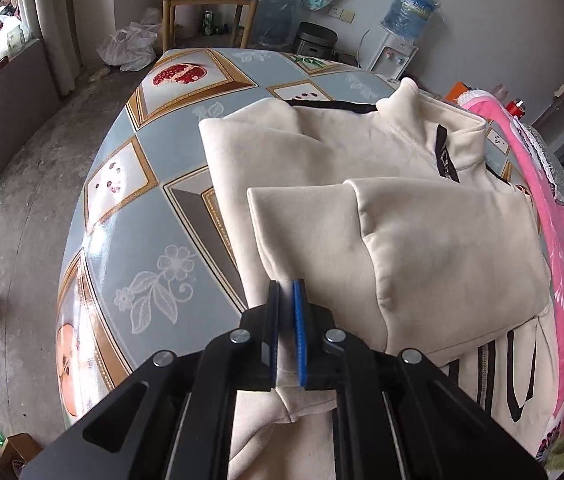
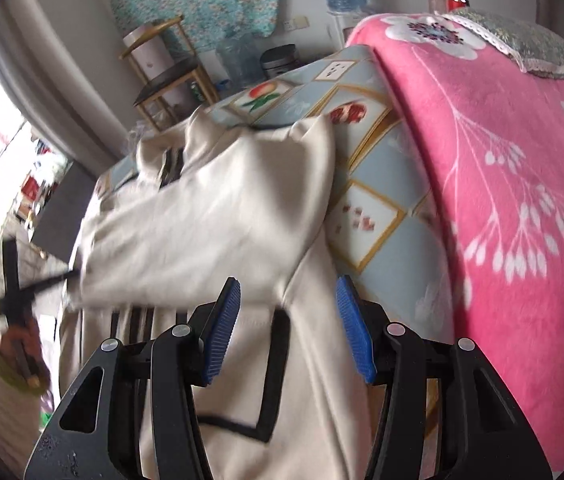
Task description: Fold large clothes
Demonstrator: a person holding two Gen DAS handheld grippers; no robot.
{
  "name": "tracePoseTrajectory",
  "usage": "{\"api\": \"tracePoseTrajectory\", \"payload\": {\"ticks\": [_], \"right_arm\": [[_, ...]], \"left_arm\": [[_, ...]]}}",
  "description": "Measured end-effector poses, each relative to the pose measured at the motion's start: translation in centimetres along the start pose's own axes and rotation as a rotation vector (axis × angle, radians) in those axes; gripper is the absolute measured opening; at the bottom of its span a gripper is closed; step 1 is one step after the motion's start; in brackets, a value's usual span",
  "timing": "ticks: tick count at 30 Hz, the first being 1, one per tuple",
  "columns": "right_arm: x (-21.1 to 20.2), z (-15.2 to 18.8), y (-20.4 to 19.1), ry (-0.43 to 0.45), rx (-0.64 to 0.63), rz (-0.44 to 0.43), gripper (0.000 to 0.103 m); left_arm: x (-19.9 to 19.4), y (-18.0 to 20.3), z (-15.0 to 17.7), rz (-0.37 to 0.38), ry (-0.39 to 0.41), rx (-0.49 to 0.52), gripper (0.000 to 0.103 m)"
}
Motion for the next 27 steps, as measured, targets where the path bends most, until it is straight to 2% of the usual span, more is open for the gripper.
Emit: {"api": "tracePoseTrajectory", "payload": {"ticks": [5,9,10,11,12,13,15,16,17,22,24,25,26,27], "right_arm": [[6.1,-6.4,0.9,-0.079,0.082,0.050,0.050],[11.0,-8.7,1.0,-0.136,0.093,0.130,0.049],[11.7,-8.9,1.0,-0.143,0.091,0.137,0.036],[12.1,-8.9,0.8,-0.145,0.080,0.125,0.013],[12.3,-8.9,0.5,-0.149,0.072,0.115,0.005],[12.0,-9.0,0.3,-0.127,0.067,0.114,0.005],[9.9,-9.6,0.4,-0.010,0.043,0.160,0.004],[9.3,-9.7,0.6,0.020,0.058,0.140,0.004],[9.2,-9.5,1.0,0.027,0.083,0.124,0.004],[11.4,-8.1,3.0,-0.044,0.176,0.132,0.005],[10.5,-8.0,3.4,-0.023,0.196,0.167,0.018],[9.6,-8.0,3.5,-0.008,0.197,0.184,0.033],[8.5,-7.8,3.6,0.010,0.192,0.204,0.041],[7.1,-7.5,3.6,0.032,0.178,0.206,0.042]], "left_arm": [[-0.2,0.2,0.0,0.002,0.001,0.021,0.007],[-0.2,0.3,0.2,0.000,0.006,0.051,0.007],[-0.1,0.3,0.3,0.002,0.008,0.057,0.007],[-0.1,0.3,0.3,0.003,0.010,0.064,0.007],[-0.2,0.3,0.3,0.003,0.012,0.071,0.007],[-0.2,0.3,0.3,0.003,0.014,0.077,0.007],[-0.3,0.4,0.4,0.005,0.019,0.093,0.007],[-0.3,0.4,0.4,0.006,0.020,0.097,0.007],[-0.3,0.4,0.5,0.006,0.020,0.102,0.007],[-0.1,0.1,0.4,0.012,0.019,0.086,0.010],[-0.8,0.3,0.5,0.001,0.032,0.099,0.013],[-1.2,0.3,0.5,-0.005,0.039,0.107,0.016],[-1.9,0.4,0.7,-0.007,0.049,0.122,0.019],[-2.5,0.5,0.8,-0.009,0.059,0.137,0.021]]}}
Point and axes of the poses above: each gripper's, at about its wrist camera, not at the fingertips, and x roughly the way its jaws point, y to its right, z to its underside, the point moved 6 cm from there along x, roughly the way its jaws point, and after that the axes turned 8 degrees about z, right-handed, at the moved point
